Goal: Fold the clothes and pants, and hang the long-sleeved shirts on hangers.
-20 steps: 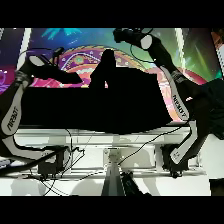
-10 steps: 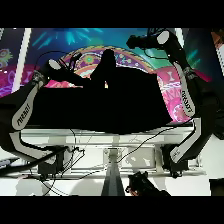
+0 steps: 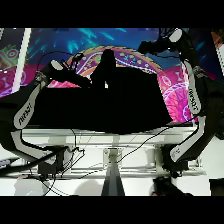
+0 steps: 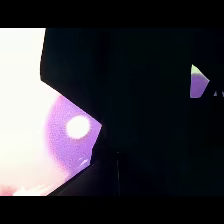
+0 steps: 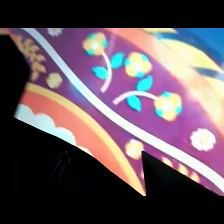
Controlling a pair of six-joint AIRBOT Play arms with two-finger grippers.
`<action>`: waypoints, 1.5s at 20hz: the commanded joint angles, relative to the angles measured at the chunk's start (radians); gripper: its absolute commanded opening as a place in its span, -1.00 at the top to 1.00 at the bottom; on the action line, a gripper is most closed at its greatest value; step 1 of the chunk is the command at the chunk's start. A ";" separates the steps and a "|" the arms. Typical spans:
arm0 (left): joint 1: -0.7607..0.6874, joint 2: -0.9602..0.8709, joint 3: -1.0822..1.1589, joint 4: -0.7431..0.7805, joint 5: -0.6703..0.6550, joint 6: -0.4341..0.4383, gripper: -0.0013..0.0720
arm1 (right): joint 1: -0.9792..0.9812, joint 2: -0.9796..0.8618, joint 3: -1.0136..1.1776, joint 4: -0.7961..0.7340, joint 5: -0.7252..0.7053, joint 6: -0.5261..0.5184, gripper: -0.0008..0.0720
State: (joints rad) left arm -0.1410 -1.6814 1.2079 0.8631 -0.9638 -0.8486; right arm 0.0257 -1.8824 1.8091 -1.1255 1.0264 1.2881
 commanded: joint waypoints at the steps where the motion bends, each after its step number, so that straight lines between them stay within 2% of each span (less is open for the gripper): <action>1: 0.020 0.029 0.043 0.002 0.000 0.005 0.93 | -0.082 0.020 0.000 -0.148 0.158 0.014 -0.42; 3: 0.043 0.068 0.119 0.003 -0.001 0.004 0.93 | -0.150 0.036 0.000 -0.193 0.224 0.014 -0.42; 5: 0.069 0.116 0.206 0.003 0.000 0.004 0.93 | -0.220 0.048 0.000 -0.200 0.287 0.013 -0.23; 11: 0.121 0.264 0.307 0.011 0.049 0.004 0.93 | -0.411 0.045 -0.045 -0.186 0.520 0.013 -0.26; 14: 0.137 0.306 0.307 0.153 0.092 0.004 0.93 | -0.476 0.045 -0.142 -0.084 0.561 -0.038 -0.28; 18: 0.145 0.313 0.307 0.450 0.101 -0.006 0.93 | -0.514 0.045 -0.299 0.076 0.563 -0.182 -0.33; 21: 0.145 0.313 0.306 0.681 0.101 -0.136 0.93 | -0.493 0.045 -0.372 0.110 0.496 -0.209 -0.73; 23: 0.145 0.313 0.306 0.716 0.100 -0.204 0.93 | -0.460 0.043 -0.404 0.109 0.431 -0.209 -0.94; 30: 0.136 0.311 0.304 0.706 0.100 -0.211 0.93 | -0.269 0.038 -0.411 0.066 0.338 -0.209 -0.94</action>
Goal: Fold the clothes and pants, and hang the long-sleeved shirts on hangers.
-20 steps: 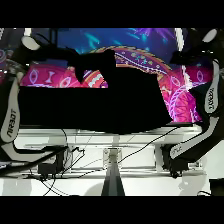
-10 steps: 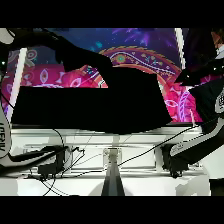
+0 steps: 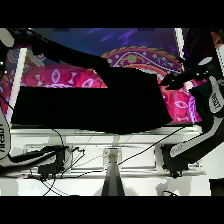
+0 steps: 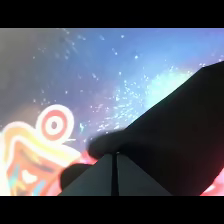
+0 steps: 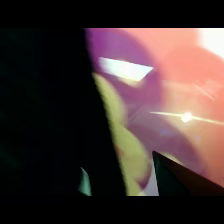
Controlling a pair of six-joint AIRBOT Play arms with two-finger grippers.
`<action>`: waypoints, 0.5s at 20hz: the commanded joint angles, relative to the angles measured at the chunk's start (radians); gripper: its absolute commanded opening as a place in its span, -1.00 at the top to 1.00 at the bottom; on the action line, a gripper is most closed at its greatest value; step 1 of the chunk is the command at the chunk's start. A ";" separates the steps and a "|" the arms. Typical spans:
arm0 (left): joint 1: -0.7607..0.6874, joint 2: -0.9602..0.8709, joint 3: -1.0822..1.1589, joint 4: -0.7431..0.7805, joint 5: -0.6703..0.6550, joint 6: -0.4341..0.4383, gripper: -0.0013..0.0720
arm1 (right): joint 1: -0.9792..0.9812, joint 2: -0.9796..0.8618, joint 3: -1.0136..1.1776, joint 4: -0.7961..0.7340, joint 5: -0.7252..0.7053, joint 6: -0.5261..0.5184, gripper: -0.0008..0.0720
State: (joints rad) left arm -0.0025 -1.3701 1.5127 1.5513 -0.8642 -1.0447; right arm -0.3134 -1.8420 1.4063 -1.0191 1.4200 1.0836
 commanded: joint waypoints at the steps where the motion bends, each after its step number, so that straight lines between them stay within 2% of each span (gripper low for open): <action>1: -0.002 0.000 0.000 0.011 0.000 -0.016 0.93 | 0.092 -0.002 -0.008 -0.042 -0.049 -0.005 -0.94; 6: -0.002 -0.005 0.000 0.008 0.000 -0.019 0.93 | 0.193 -0.002 -0.008 -0.029 -0.045 -0.032 -0.92; 7: -0.002 -0.006 0.000 0.008 0.000 -0.019 0.93 | 0.211 -0.002 -0.008 -0.027 -0.052 -0.043 -0.81; 10: -0.002 -0.006 0.000 0.008 0.000 -0.019 0.93 | 0.254 -0.002 -0.008 -0.029 -0.100 -0.077 0.37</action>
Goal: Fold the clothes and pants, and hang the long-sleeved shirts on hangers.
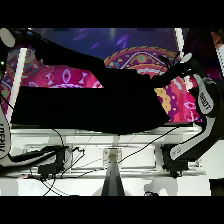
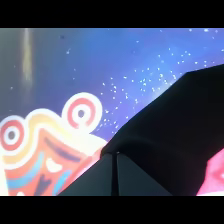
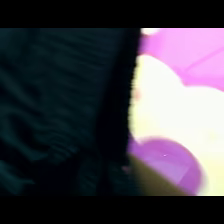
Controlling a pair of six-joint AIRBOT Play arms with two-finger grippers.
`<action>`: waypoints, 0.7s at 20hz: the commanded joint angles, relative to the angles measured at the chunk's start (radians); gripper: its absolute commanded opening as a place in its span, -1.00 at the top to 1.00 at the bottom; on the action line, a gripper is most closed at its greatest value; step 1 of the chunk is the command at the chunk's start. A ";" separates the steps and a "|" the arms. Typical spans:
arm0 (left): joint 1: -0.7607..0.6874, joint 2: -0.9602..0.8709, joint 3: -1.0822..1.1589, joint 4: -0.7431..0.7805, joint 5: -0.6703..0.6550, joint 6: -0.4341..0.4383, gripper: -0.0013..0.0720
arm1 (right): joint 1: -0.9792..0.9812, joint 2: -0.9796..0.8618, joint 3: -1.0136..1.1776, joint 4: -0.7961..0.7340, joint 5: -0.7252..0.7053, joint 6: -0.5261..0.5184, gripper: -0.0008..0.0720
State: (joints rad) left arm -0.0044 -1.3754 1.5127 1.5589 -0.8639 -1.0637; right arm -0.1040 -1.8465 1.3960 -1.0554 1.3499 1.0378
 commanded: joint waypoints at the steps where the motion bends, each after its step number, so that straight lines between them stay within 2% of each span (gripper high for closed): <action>1: 0.000 -0.001 0.000 0.001 0.000 0.000 0.93 | 0.051 0.003 0.002 0.008 -0.050 -0.036 0.73; 2: 0.000 -0.001 0.000 0.001 0.000 0.000 0.93 | 0.051 0.004 0.002 0.008 -0.071 -0.038 0.93; 8: 0.000 -0.001 0.000 0.004 0.000 0.001 0.93 | 0.003 0.105 0.013 -0.043 -0.148 -0.038 0.94; 14: 0.002 -0.001 0.000 0.055 0.000 0.001 0.93 | -0.167 0.277 0.013 -0.135 -0.150 -0.027 0.94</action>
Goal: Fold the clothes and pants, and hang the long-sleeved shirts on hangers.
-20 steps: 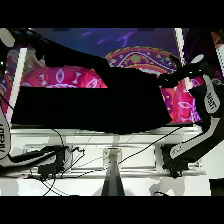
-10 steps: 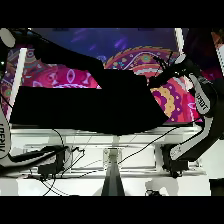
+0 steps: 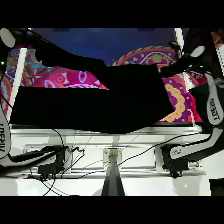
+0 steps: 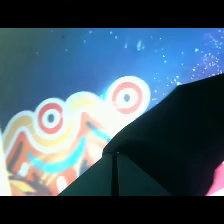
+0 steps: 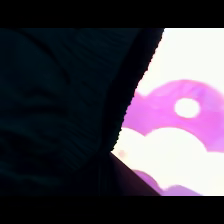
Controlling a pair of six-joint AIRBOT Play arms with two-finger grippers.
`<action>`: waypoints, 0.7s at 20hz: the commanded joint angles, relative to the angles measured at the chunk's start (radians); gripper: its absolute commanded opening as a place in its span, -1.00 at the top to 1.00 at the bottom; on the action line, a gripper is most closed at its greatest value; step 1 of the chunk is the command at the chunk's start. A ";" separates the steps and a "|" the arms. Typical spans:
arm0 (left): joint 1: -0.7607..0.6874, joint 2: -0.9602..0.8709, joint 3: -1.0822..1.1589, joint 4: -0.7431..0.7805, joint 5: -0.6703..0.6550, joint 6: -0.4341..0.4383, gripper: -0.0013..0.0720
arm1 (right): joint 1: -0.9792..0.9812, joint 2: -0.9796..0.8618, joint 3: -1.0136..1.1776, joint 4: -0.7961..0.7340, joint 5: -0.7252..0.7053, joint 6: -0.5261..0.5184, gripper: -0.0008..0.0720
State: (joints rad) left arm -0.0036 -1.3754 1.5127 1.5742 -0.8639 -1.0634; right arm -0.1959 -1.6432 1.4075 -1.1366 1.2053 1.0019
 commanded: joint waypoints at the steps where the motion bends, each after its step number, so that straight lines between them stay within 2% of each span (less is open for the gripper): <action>1: 0.004 0.000 0.000 0.062 -0.003 0.000 0.93 | -0.114 0.098 0.001 -0.061 0.008 0.010 0.94; 5: 0.018 -0.001 0.000 0.095 -0.047 0.000 0.93 | -0.247 0.144 0.001 -0.073 0.070 0.010 0.94; 9: 0.041 -0.001 0.000 0.095 -0.143 0.000 0.93 | -0.338 0.145 0.001 -0.073 0.117 0.010 0.94; 12: 0.055 -0.001 0.000 0.095 -0.195 0.000 0.93 | -0.362 0.145 0.001 -0.073 0.129 0.010 0.94; 14: 0.055 0.001 0.000 0.094 -0.275 0.000 0.94 | -0.360 0.145 0.001 -0.072 0.138 0.009 0.94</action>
State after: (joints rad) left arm 0.0444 -1.3754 1.5127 1.6665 -1.0397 -1.0634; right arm -0.5373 -1.5005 1.4075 -1.2079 1.3212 1.0122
